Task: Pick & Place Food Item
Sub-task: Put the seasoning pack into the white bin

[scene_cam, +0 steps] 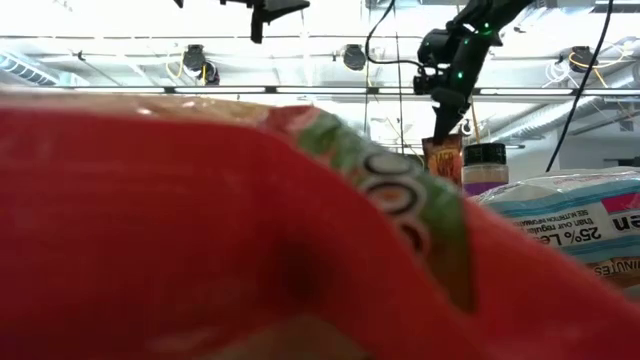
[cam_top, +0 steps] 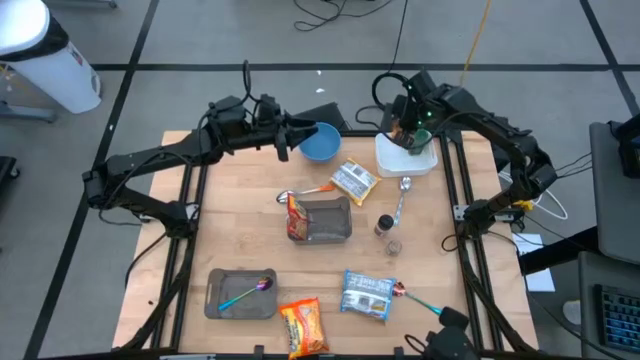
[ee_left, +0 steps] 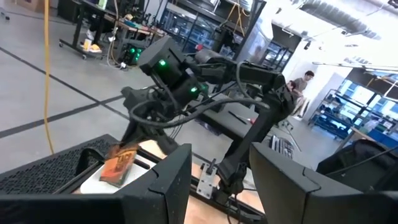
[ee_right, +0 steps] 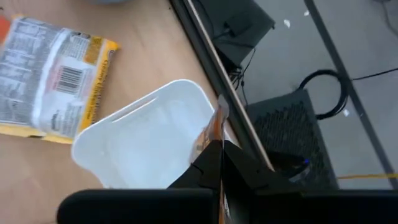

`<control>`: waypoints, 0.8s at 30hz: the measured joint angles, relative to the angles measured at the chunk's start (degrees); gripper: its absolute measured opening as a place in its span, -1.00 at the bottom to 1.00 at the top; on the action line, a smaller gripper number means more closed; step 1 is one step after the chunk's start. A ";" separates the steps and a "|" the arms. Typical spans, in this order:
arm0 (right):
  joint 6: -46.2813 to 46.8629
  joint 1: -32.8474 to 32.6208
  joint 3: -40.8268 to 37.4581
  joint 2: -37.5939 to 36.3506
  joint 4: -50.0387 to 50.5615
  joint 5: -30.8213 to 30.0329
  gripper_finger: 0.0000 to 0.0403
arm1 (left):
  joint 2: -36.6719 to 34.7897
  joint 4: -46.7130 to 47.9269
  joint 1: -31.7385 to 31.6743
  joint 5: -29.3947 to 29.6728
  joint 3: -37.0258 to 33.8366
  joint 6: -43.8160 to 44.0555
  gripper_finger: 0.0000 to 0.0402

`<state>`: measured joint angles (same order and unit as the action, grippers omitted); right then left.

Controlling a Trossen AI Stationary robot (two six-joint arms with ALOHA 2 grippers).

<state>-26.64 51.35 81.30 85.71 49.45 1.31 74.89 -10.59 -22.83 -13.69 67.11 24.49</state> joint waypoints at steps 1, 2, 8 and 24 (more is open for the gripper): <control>-0.75 0.00 -0.43 0.00 -0.81 0.02 -1.00 | 0.00 0.02 0.03 -0.03 0.00 -0.04 -0.15; -1.41 0.00 -0.81 0.00 -1.66 0.02 -1.00 | 0.00 0.03 0.02 -0.05 0.00 -0.25 -0.15; -4.35 0.04 -2.34 0.00 -5.42 0.08 -1.00 | 0.00 0.07 0.02 -0.17 0.00 -2.40 -0.15; -4.54 1.86 -9.71 0.00 -13.16 -4.41 -1.00 | 0.00 0.09 0.00 -0.22 0.00 -3.17 -0.15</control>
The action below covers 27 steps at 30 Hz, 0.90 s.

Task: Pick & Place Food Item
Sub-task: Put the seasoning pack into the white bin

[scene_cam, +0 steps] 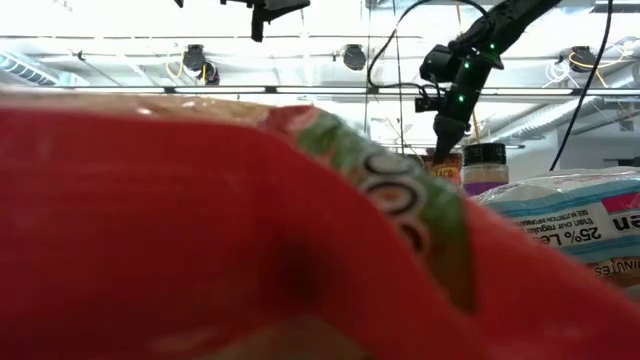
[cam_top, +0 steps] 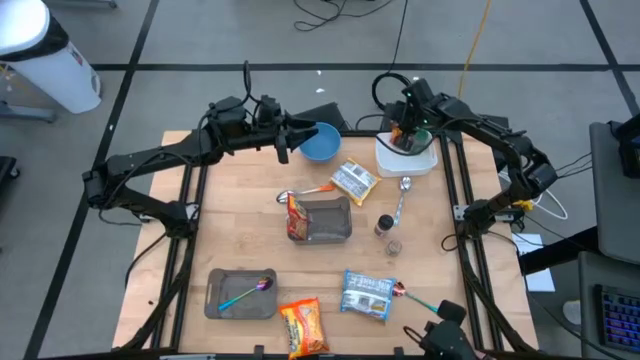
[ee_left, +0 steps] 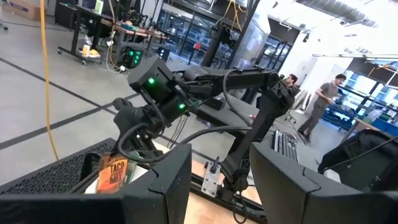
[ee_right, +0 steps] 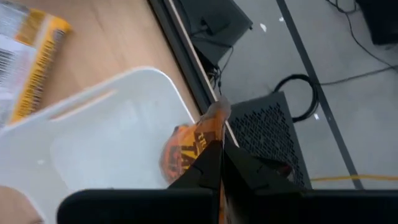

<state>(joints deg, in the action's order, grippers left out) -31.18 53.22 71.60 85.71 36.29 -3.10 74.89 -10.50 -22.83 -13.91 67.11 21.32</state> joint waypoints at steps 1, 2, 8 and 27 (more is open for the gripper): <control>0.02 0.15 -0.59 0.00 -0.52 -0.04 -1.00 | 0.00 0.02 0.00 0.00 0.00 0.00 -0.15; 0.07 0.41 -1.23 0.00 -1.09 -0.04 -1.00 | 0.00 0.02 0.00 -0.04 0.00 0.00 -0.15; 0.40 0.82 -3.76 0.00 -3.29 -0.08 -1.00 | 0.00 0.04 0.00 -1.05 0.00 0.13 -0.15; 0.57 0.70 -4.81 0.00 -6.54 -0.08 -1.00 | 0.50 -0.06 0.02 -1.03 0.00 0.13 -0.15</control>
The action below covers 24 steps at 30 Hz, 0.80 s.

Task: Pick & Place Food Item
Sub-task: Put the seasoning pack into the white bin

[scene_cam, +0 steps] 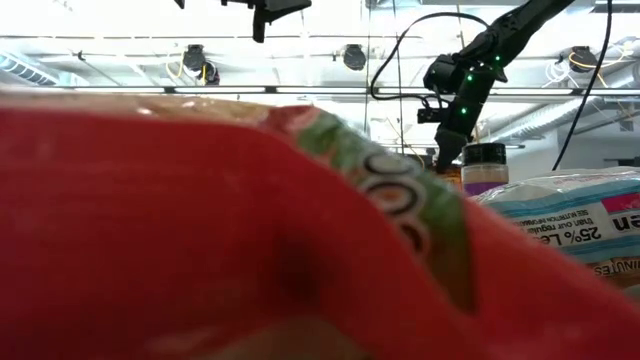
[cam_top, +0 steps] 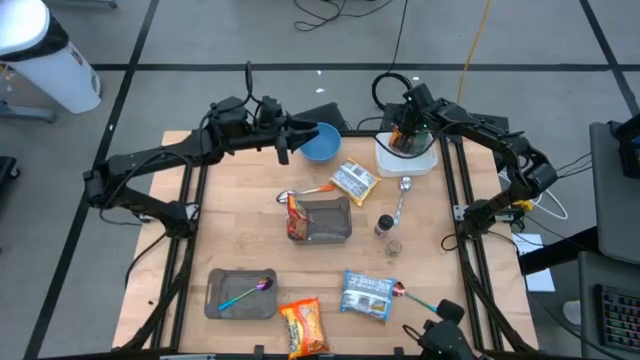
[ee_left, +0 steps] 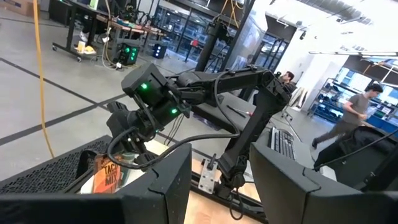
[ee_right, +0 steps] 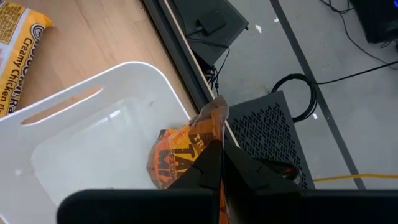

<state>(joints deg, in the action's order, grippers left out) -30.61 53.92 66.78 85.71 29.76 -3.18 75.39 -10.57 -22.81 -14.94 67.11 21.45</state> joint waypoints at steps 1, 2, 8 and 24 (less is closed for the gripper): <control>0.26 0.01 0.00 0.00 0.02 0.00 -1.00 | 0.13 -0.11 0.00 -0.02 0.00 0.00 -0.15; 0.65 -0.01 0.00 0.00 0.02 0.00 -1.00 | 0.26 -0.01 0.00 -0.02 0.00 0.08 -0.15; 2.86 -0.01 -2.18 0.00 -2.12 0.00 -1.00 | 1.18 0.14 0.02 -0.05 -0.01 0.88 -0.15; 4.21 -0.13 -3.80 0.00 -3.86 -3.02 -1.00 | 1.55 -0.02 0.09 -0.17 -0.04 0.87 -0.15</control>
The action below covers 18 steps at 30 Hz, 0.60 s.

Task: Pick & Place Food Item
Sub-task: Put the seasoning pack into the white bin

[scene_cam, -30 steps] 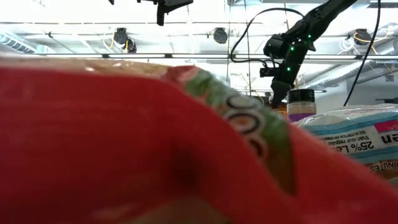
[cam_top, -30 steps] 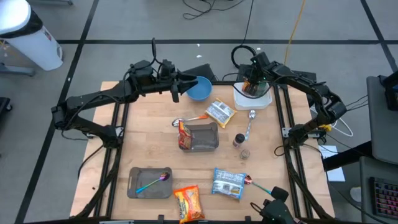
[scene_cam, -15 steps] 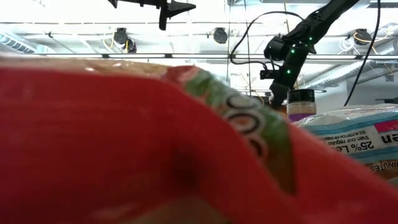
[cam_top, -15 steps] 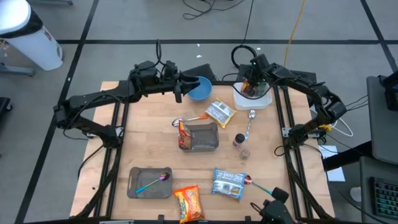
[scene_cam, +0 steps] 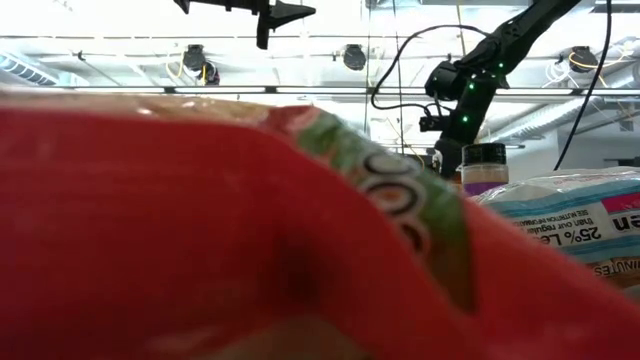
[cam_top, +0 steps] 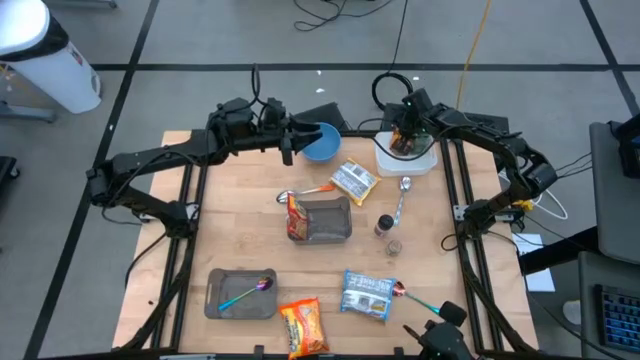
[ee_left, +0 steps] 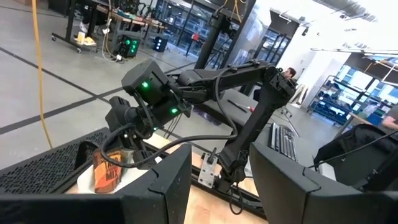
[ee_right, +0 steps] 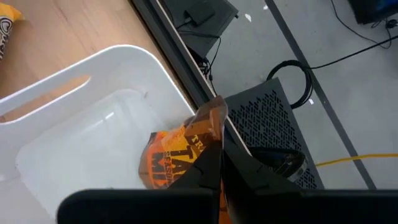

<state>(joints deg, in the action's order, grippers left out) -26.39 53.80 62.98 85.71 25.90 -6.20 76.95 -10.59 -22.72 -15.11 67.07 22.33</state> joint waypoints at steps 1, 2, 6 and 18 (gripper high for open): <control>0.00 -0.12 0.00 0.01 -0.01 0.00 -1.00 | 0.00 0.00 -0.01 -0.01 0.00 0.00 -0.15; -0.05 -0.23 0.00 0.00 -0.01 -0.02 -1.00 | 0.00 0.02 0.00 0.00 0.00 0.00 -0.15; -0.25 -0.32 0.00 0.00 -0.03 -0.02 -1.00 | -0.02 0.01 0.00 0.00 0.00 -0.71 -0.15; 0.07 -0.35 0.00 0.00 0.03 0.00 -0.98 | -0.02 0.05 0.00 0.02 0.00 -1.66 -0.15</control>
<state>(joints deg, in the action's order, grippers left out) -26.32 53.45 62.98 85.71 25.92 -6.20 76.93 -10.54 -22.72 -15.09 67.07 20.67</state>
